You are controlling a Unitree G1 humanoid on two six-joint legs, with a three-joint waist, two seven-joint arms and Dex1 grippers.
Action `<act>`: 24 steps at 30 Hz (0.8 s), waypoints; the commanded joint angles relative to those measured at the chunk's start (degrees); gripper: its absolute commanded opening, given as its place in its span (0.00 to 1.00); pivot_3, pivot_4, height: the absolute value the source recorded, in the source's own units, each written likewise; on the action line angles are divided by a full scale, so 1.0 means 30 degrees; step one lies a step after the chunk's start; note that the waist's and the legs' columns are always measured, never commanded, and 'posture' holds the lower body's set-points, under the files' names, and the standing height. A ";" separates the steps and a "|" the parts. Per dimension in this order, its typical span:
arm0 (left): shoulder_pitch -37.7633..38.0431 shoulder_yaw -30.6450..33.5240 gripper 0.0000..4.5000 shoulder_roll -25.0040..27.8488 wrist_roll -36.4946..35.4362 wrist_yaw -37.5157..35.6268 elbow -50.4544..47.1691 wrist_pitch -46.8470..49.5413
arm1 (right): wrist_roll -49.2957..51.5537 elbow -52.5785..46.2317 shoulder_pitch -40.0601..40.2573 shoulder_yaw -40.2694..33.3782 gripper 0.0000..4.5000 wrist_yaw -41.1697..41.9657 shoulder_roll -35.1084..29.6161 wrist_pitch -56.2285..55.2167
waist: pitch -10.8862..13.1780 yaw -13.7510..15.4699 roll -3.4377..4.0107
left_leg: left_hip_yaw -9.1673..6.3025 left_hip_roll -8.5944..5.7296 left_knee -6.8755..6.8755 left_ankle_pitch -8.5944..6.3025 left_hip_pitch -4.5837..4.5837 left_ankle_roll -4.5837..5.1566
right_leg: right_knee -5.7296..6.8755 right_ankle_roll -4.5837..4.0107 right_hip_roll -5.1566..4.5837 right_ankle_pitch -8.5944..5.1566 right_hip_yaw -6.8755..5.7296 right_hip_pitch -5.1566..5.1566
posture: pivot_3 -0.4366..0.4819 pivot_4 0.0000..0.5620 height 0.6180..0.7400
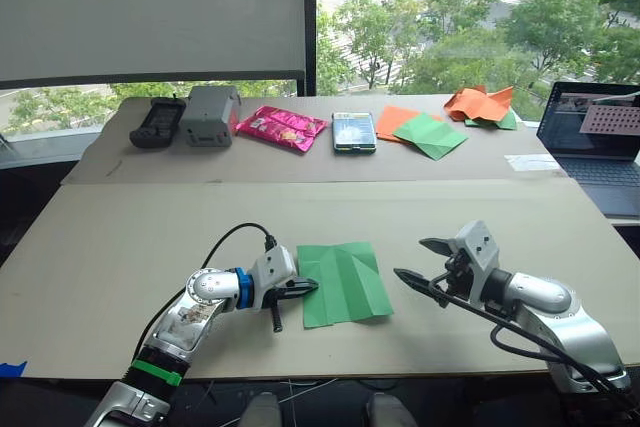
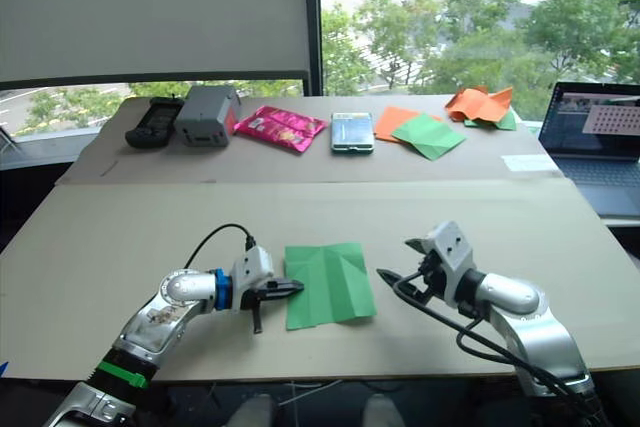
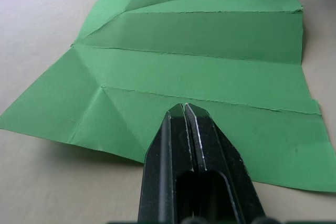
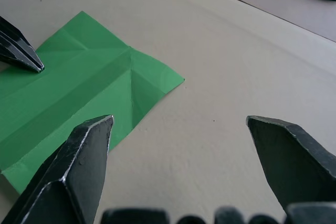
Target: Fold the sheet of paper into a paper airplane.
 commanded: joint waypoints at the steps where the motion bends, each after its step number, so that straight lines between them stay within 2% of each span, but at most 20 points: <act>1: 0.0471 -0.0559 0.00 0.0152 0.0673 0.0037 0.0099 0.0188 | -0.0340 0.0059 -0.0379 0.0365 0.81 0.0189 -0.0289 0.0049 | -0.0003 -0.0016 0.0004 | 0.0000 0.0001 0.0000 0.0000 0.0004 0.0000 | 0.0000 0.0000 0.0001 0.0000 0.0001 0.0004 | 0.48 0.27 0.82; 5: 0.0582 -0.0557 0.00 0.0175 0.0710 0.0028 -0.0026 0.0240 | 0.0117 -0.0294 -0.0260 0.0176 0.50 0.0745 -0.0427 0.0209 | -0.0006 -0.0015 0.0010 | 0.0001 0.0000 0.0000 0.0000 0.0008 0.0000 | 0.0003 0.0002 0.0001 -0.0001 0.0000 0.0006 | 0.48 0.27 0.82; 11: 0.0488 -0.0635 0.00 0.0278 0.0823 -0.0038 0.0009 0.0149 | 0.3736 -0.4859 0.2370 -0.0517 0.04 0.2920 -0.1757 0.2506 | -0.0019 0.0029 0.0006 | -0.0001 0.0002 -0.0001 -0.0001 0.0003 -0.0001 | 0.0006 0.0019 0.0003 -0.0011 0.0001 0.0030 | 0.48 0.27 0.82; 12: 0.0462 -0.0638 0.00 0.0289 0.0812 -0.0069 0.0001 0.0148 | 0.3793 -0.5467 0.2813 -0.0183 0.01 0.2768 -0.1813 0.2778 | -0.0019 0.0008 0.0007 | -0.0004 0.0004 0.0000 -0.0002 0.0011 -0.0002 | 0.0006 0.0022 0.0003 -0.0014 0.0001 0.0029 | 0.48 0.27 0.82; 16: 0.0318 -0.0717 0.00 0.0323 0.0884 -0.0201 0.0115 0.0055 | 0.3122 -0.6533 0.4243 0.1201 0.01 0.1115 -0.0972 0.3264 | -0.0019 -0.0029 -0.0005 | 0.0001 -0.0002 0.0003 -0.0007 0.0016 -0.0010 | -0.0012 0.0030 -0.0021 -0.0021 0.0000 0.0015 | 0.48 0.27 0.82; 24: 0.0009 -0.0812 0.00 0.0384 0.0910 -0.0531 0.0485 -0.0183 | 0.1451 -0.6361 0.5663 0.2461 0.01 -0.1362 0.0354 0.2747 | -0.0017 -0.0022 -0.0007 | 0.0020 -0.0038 0.0020 -0.0009 0.0001 -0.0014 | -0.0079 0.0035 -0.0077 -0.0026 -0.0002 -0.0002 | 0.48 0.27 0.82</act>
